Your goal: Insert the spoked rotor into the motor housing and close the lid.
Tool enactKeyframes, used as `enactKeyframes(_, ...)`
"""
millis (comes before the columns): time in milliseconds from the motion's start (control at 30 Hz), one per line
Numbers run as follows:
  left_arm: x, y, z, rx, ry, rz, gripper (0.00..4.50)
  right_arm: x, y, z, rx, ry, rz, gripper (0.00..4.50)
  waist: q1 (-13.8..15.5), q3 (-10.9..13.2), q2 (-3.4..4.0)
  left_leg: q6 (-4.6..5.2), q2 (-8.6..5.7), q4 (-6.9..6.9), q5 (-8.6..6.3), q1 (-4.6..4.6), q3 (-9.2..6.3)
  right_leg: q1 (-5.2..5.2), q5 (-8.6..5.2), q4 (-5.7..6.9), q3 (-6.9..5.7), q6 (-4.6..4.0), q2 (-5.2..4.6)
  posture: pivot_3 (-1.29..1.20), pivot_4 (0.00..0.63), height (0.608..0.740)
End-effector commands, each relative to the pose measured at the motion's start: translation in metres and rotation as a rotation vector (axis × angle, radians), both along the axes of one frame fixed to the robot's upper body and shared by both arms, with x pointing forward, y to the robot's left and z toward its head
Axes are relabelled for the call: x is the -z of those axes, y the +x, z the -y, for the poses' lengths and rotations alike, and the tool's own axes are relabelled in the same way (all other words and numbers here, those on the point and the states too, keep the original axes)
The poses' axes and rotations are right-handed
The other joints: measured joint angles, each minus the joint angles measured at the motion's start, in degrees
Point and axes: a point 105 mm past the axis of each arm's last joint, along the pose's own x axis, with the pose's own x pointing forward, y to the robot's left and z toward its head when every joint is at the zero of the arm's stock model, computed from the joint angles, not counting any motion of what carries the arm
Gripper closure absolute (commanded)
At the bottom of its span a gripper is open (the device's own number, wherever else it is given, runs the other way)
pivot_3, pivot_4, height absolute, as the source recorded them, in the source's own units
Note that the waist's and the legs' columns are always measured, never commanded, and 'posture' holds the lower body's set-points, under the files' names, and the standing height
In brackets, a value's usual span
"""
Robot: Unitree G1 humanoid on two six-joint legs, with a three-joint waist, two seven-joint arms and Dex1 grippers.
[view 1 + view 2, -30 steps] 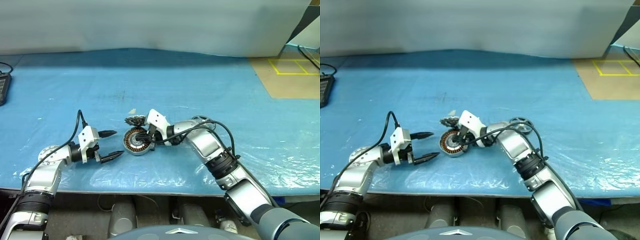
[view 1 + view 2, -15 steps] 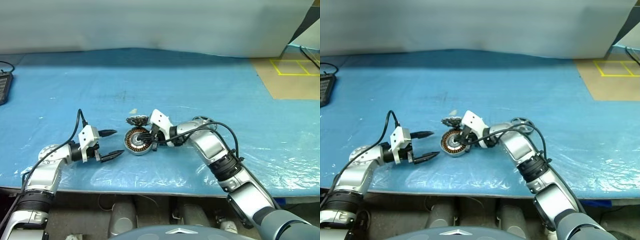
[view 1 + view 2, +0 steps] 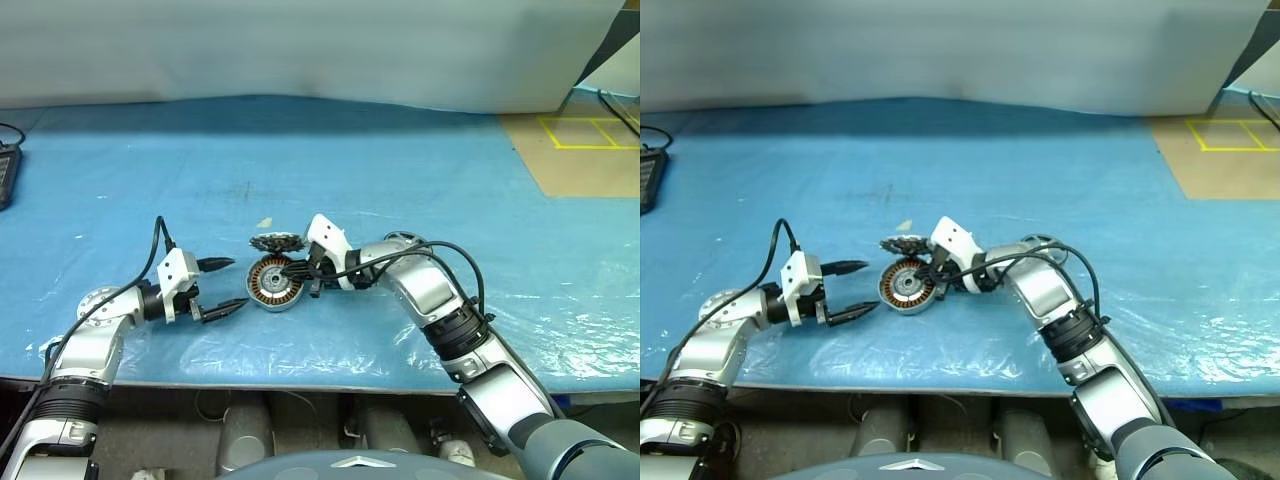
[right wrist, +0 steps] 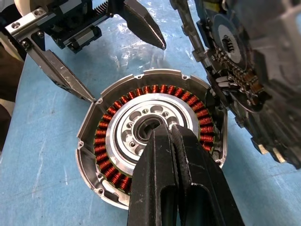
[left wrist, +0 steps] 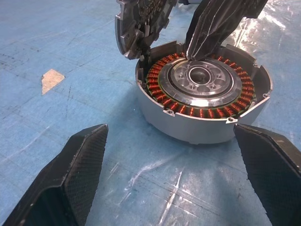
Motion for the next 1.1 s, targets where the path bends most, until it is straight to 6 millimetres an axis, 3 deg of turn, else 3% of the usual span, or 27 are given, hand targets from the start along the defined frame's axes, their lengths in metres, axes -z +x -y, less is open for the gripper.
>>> enactKeyframes(33,-0.004,0.0,-0.001,-0.005,0.001,0.02,0.0,-0.016,-0.003,-0.008,-0.045,0.043,0.039,4.44,0.0,0.0,0.0,0.0,0.0,0.0,0.0,0.0,0.0,0.0,0.0,0.0,0.0,0.0,0.0,0.0,0.15,0.74)
enactKeyframes(267,-0.004,0.0,-0.002,-0.008,0.0,0.019,0.0,-0.017,-0.003,-0.015,-0.065,0.05,0.039,4.44,0.0,0.0,0.0,0.0,0.01,0.0,0.0,0.0,0.0,0.0,0.0,0.0,0.0,0.0,0.0,0.0,0.15,0.74)
enactKeyframes(467,-0.003,-0.001,-0.003,-0.015,0.001,0.02,0.0,-0.001,0.0,-0.016,-0.062,0.012,0.002,4.44,0.0,0.0,0.0,0.0,0.01,0.0,0.0,0.0,0.01,0.0,0.0,0.0,0.0,-0.01,0.0,0.0,0.15,0.74)
enactKeyframes(767,-0.003,-0.002,-0.003,-0.019,0.002,0.02,0.0,0.025,0.001,-0.002,-0.034,-0.086,-0.016,4.44,0.0,0.0,0.0,0.0,0.02,0.01,0.0,0.05,0.03,0.02,0.0,0.02,0.0,0.0,0.0,0.0,0.15,0.74)
enactKeyframes(1100,-0.004,0.0,-0.003,-0.014,0.002,0.021,0.0,0.026,0.0,0.009,-0.024,-0.134,0.004,4.44,0.1,0.0,-0.01,0.02,0.01,0.02,-0.01,0.09,0.03,0.08,0.0,0.02,0.01,0.0,-0.01,0.0,0.15,0.74)
